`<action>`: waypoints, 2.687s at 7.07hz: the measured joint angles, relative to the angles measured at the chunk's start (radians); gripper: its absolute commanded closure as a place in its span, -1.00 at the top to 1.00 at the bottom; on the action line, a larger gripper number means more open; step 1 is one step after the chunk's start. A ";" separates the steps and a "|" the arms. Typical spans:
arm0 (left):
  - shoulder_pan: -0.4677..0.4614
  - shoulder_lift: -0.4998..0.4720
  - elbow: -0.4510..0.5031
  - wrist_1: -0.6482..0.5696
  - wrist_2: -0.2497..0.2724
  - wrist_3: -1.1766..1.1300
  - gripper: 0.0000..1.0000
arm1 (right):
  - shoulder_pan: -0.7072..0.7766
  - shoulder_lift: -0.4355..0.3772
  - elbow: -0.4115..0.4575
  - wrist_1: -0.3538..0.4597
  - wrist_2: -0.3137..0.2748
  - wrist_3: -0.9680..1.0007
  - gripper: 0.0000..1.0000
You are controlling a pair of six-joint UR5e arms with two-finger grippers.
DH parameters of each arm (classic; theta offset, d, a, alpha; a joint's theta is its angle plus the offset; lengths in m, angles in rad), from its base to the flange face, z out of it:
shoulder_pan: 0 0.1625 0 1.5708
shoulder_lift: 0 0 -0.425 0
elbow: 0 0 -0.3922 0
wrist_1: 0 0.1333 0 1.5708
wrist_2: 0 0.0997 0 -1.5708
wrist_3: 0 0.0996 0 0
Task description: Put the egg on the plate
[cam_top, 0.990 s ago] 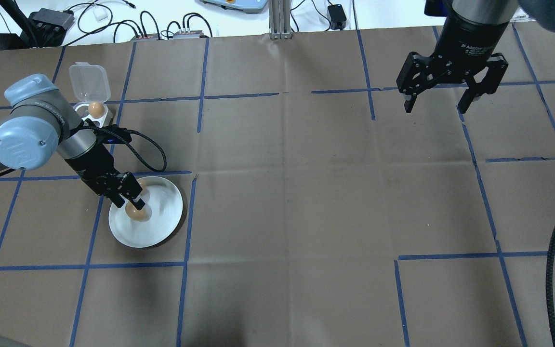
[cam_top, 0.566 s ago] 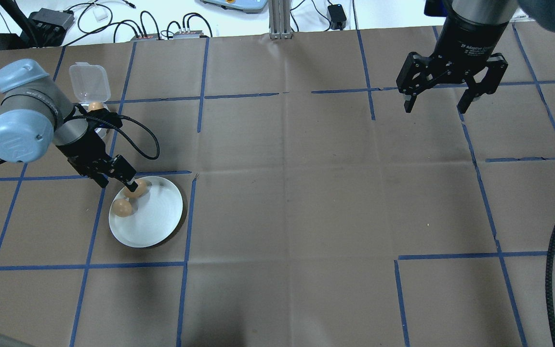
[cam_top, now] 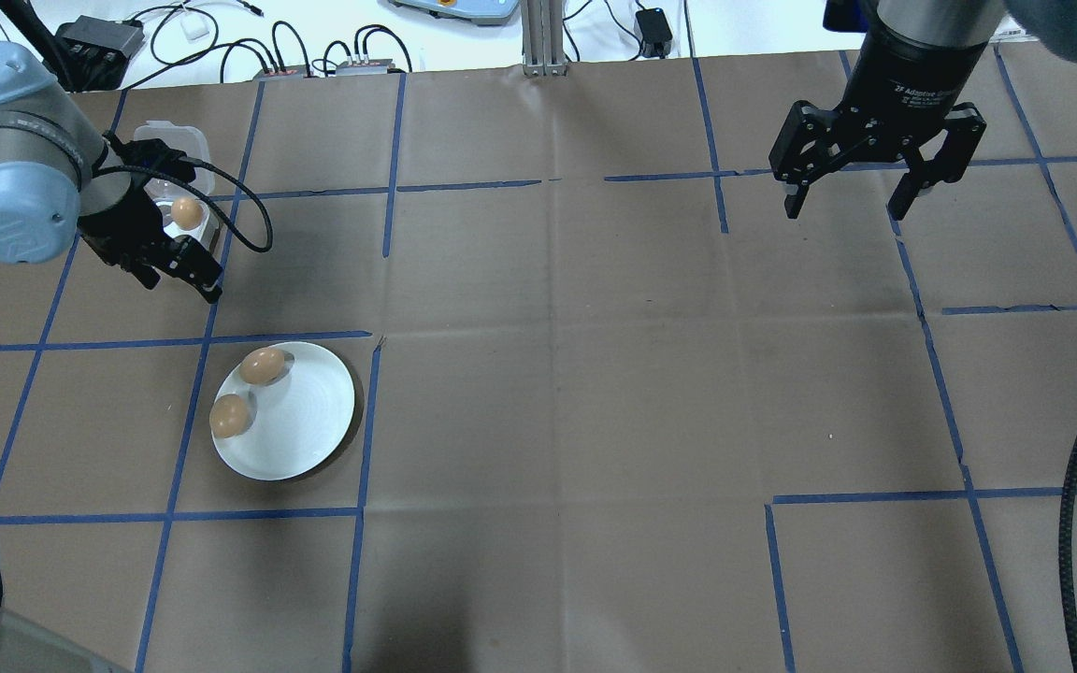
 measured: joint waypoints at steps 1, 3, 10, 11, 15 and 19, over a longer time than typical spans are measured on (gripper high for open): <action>0.000 -0.044 0.065 0.003 0.002 -0.010 0.98 | 0.000 0.000 0.000 0.000 0.000 0.000 1.00; -0.002 -0.133 0.177 0.004 0.003 -0.034 0.99 | 0.000 0.000 0.000 0.000 0.000 0.000 1.00; -0.006 -0.321 0.376 0.032 0.004 -0.071 0.98 | 0.000 0.000 0.000 0.000 0.000 0.000 1.00; -0.007 -0.339 0.398 0.027 0.005 -0.073 0.95 | 0.000 0.001 0.000 0.000 0.000 0.000 1.00; -0.005 -0.363 0.408 0.021 0.011 -0.072 0.75 | 0.000 0.000 0.000 0.000 0.000 0.000 1.00; 0.000 -0.361 0.409 0.002 0.009 -0.072 0.12 | 0.000 0.000 0.000 0.000 0.000 0.000 1.00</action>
